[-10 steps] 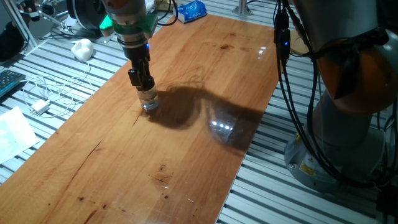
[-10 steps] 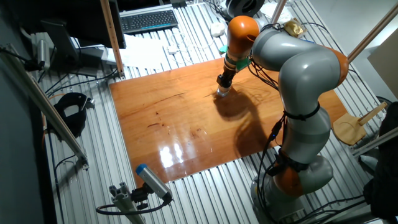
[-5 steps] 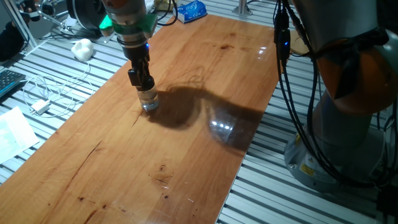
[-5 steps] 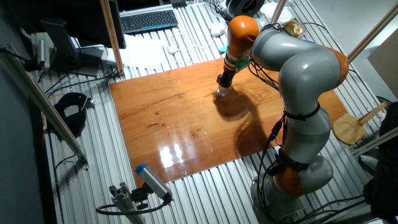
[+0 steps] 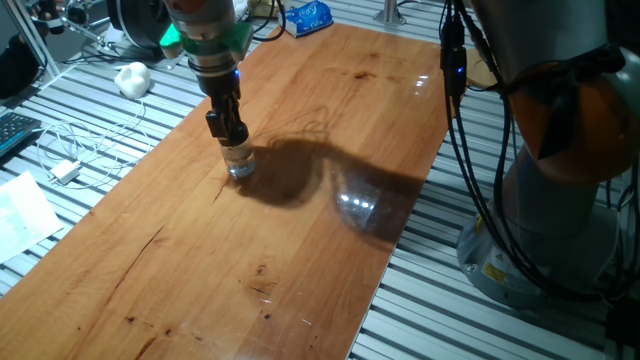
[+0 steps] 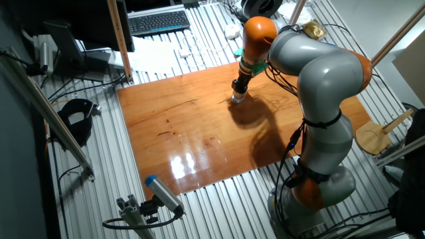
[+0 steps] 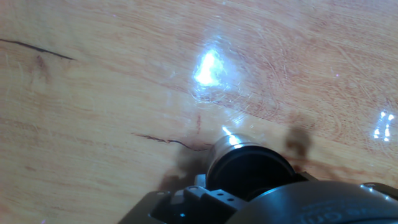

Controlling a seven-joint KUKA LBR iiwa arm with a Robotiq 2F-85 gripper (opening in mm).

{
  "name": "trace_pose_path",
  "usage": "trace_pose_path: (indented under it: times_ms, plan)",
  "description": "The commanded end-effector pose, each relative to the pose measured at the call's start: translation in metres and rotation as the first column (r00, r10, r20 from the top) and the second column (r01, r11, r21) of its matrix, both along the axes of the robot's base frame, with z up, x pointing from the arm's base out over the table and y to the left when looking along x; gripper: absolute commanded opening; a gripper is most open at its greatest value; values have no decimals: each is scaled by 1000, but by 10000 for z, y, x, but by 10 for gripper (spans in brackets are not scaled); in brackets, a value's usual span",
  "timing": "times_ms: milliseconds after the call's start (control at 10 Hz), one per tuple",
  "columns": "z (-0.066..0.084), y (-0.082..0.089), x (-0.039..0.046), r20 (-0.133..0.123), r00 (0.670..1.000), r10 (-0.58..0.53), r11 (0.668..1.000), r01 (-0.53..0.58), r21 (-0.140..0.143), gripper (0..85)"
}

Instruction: Screw the lid onto the jar

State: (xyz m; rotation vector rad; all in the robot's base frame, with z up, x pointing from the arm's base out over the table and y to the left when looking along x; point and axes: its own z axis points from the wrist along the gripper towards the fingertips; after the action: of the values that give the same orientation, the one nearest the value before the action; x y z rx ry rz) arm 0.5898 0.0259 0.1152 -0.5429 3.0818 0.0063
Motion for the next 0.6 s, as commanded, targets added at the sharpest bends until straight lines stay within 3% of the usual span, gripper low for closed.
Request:
trace_pose_path:
  times_ms: [0, 500]
  plan:
    - [-4, 1, 0, -2, 1000, 0, 1000, 0, -1, 510]
    - [-12, -2, 0, -3, 1000, -21, 1000, 21, -6, 510]
